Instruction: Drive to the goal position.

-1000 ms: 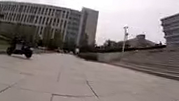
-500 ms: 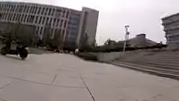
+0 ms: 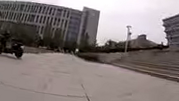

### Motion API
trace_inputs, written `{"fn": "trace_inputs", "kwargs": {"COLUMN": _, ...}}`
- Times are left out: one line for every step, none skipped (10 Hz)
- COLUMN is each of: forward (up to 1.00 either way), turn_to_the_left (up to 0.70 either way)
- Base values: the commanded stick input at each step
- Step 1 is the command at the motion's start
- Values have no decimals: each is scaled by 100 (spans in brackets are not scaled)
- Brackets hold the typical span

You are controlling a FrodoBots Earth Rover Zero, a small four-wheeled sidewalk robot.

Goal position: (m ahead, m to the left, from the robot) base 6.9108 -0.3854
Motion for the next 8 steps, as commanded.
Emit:
{"fn": "trace_inputs", "kwargs": {"forward": 85, "turn_to_the_left": 0}}
{"fn": "trace_inputs", "kwargs": {"forward": 85, "turn_to_the_left": 0}}
{"fn": "trace_inputs", "kwargs": {"forward": 85, "turn_to_the_left": 0}}
{"fn": "trace_inputs", "kwargs": {"forward": 85, "turn_to_the_left": 0}}
{"fn": "trace_inputs", "kwargs": {"forward": 85, "turn_to_the_left": 0}}
{"fn": "trace_inputs", "kwargs": {"forward": 85, "turn_to_the_left": 0}}
{"fn": "trace_inputs", "kwargs": {"forward": 85, "turn_to_the_left": 0}}
{"fn": "trace_inputs", "kwargs": {"forward": 85, "turn_to_the_left": 0}}
